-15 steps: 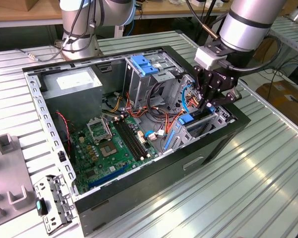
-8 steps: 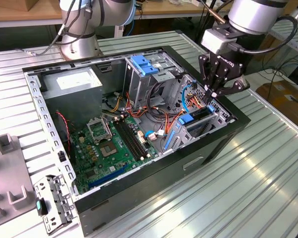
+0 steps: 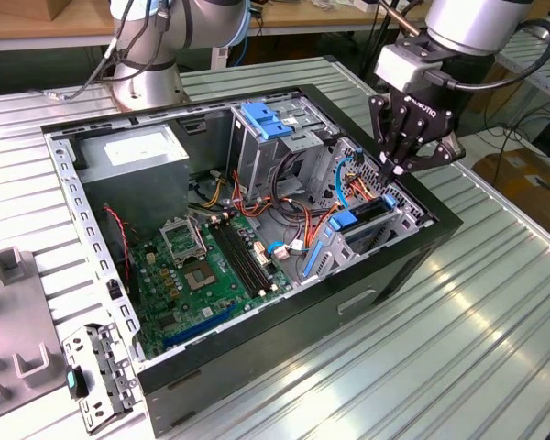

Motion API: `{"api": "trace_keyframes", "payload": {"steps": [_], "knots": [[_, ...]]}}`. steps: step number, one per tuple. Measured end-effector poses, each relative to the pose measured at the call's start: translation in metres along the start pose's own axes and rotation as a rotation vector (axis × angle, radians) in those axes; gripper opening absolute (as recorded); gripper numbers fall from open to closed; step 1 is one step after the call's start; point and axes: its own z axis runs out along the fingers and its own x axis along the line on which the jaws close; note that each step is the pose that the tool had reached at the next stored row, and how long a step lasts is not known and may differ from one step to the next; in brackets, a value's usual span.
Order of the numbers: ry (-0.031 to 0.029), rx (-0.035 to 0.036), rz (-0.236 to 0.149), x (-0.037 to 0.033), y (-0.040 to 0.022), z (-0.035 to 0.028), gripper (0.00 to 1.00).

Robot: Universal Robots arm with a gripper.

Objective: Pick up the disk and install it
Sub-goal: 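Insert the first disk wire, then insert the second disk wire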

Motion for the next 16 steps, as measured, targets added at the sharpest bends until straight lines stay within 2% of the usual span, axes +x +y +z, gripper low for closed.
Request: {"api": "trace_keyframes", "payload": {"steps": [4,9,10,12,13,16], "knots": [[0.0000,0.0007,0.000,0.0004,-0.0001,-0.0085,0.11],[0.0001,0.0013,0.000,0.0007,-0.0002,-0.0158,0.11],[-0.0004,0.0014,0.000,0.0006,0.0014,-0.0159,0.11],[-0.0036,0.0013,0.000,0.0005,0.0115,-0.0163,0.11],[-0.0039,0.0013,0.000,0.0005,0.0136,-0.0163,0.11],[-0.0041,0.0013,0.000,-0.0065,0.0140,-0.0166,0.11]]}}
